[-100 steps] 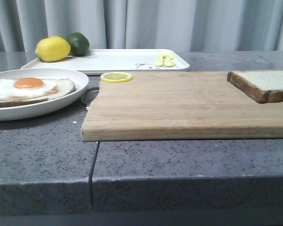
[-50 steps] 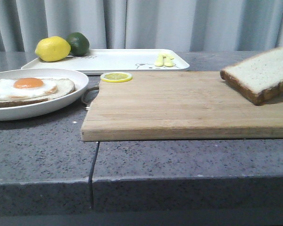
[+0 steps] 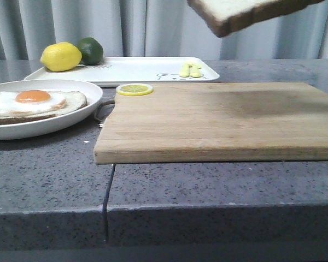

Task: Place bread and move sandwich to tray
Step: 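Lift the bread and carry it over the egg toast plate, then lower the bread onto the egg toast and open the right gripper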

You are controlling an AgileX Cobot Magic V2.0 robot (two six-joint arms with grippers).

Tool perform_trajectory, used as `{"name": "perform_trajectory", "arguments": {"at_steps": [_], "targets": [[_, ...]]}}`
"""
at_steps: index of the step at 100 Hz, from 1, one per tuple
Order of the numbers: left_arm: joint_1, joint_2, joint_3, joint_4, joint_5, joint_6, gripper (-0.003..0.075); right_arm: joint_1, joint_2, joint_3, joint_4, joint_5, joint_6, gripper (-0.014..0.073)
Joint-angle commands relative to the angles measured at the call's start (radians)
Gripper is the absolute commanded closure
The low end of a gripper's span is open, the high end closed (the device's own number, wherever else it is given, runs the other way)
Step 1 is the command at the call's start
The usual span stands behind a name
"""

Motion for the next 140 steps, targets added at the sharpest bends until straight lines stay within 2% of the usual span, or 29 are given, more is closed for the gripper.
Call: {"name": "perform_trajectory", "arguments": {"at_steps": [1, 14, 25, 61, 110, 140], "targets": [[-0.003, 0.011, -0.033, -0.025, -0.065, -0.003, 0.0227, 0.126, -0.027, -0.042, 0.135, -0.072, 0.002, 0.0669], [-0.003, 0.011, -0.033, -0.025, -0.065, -0.003, 0.0227, 0.32, -0.018, -0.093, 0.177, -0.272, 0.002, 0.0669], [-0.003, 0.011, -0.033, -0.025, -0.065, -0.003, 0.0227, 0.437, 0.014, -0.149, 0.219, -0.397, 0.002, 0.0669], [-0.003, 0.011, -0.033, -0.025, -0.065, -0.003, 0.0227, 0.713, 0.24, -0.366, 0.219, -0.539, 0.003, 0.0669], [-0.003, 0.011, -0.033, -0.025, -0.065, -0.003, 0.0227, 0.885, 0.499, -0.548, 0.219, -0.692, 0.129, 0.0669], [-0.003, 0.011, -0.033, -0.025, -0.065, -0.003, 0.0227, 0.9, 0.556, -0.569, 0.219, -0.705, 0.16, 0.0669]]}}
